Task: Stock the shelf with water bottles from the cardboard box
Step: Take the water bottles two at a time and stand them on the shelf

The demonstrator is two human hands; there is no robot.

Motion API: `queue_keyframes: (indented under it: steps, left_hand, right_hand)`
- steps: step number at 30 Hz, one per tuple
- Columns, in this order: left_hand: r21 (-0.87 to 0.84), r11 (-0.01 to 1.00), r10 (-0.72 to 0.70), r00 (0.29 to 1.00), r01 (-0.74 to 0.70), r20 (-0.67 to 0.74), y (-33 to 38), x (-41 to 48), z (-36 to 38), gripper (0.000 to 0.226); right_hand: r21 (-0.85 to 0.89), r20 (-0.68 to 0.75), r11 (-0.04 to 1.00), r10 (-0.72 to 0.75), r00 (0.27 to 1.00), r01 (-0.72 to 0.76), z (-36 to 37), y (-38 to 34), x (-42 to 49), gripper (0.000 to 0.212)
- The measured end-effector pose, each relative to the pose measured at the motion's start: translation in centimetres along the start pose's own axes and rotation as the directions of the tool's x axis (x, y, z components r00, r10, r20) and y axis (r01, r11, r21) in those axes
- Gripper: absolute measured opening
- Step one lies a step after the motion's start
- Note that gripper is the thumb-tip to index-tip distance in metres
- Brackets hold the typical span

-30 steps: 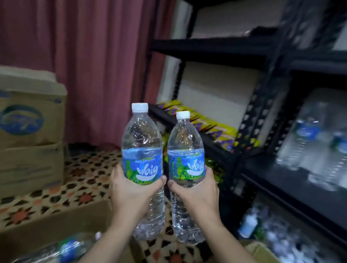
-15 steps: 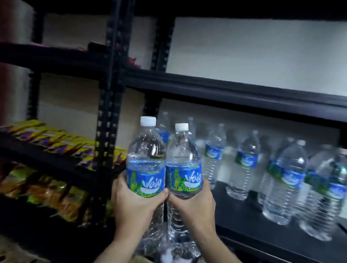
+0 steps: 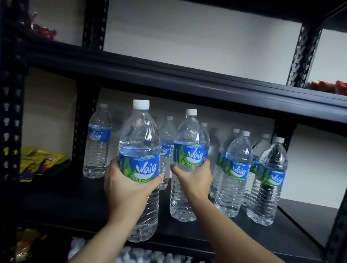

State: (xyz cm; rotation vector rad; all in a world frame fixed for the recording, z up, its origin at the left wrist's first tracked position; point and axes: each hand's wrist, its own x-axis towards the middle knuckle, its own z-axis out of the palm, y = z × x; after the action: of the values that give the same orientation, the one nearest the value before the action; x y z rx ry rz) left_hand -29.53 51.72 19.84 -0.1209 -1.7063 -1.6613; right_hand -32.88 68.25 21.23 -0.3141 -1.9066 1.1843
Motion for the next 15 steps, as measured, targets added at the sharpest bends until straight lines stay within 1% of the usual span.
queue_keyframes:
  steps: [5,8,10,13,15]
  left_hand:
    - [0.038,0.999,0.020,0.999,-0.021,0.037,-1.2,0.8,1.1,0.086]
    - [0.031,1.000,0.000,0.999,-0.002,0.049,-1.9,1.1,1.5,0.085]
    - [0.030,1.000,-0.008,0.998,0.007,0.056,-2.3,1.4,1.8,0.086]
    - [0.034,0.999,0.000,0.998,-0.002,0.063,-2.7,2.0,2.1,0.086]
    - [0.045,0.999,0.021,0.998,-0.023,0.065,-2.8,2.2,2.3,0.087]
  right_hand:
    - [0.065,-0.135,0.994,0.098,0.986,-0.090,1.6,3.5,3.2,0.077]
    - [0.053,-0.194,0.988,0.154,0.969,-0.146,2.1,5.3,4.0,0.080]
    - [0.042,-0.208,0.989,0.150,0.967,-0.144,2.3,6.2,4.4,0.083]
    - [0.002,-0.202,0.996,0.093,0.975,-0.094,2.6,7.4,4.7,0.085]
    - [-0.057,-0.164,0.994,0.079,0.983,-0.089,2.8,7.8,4.7,0.098]
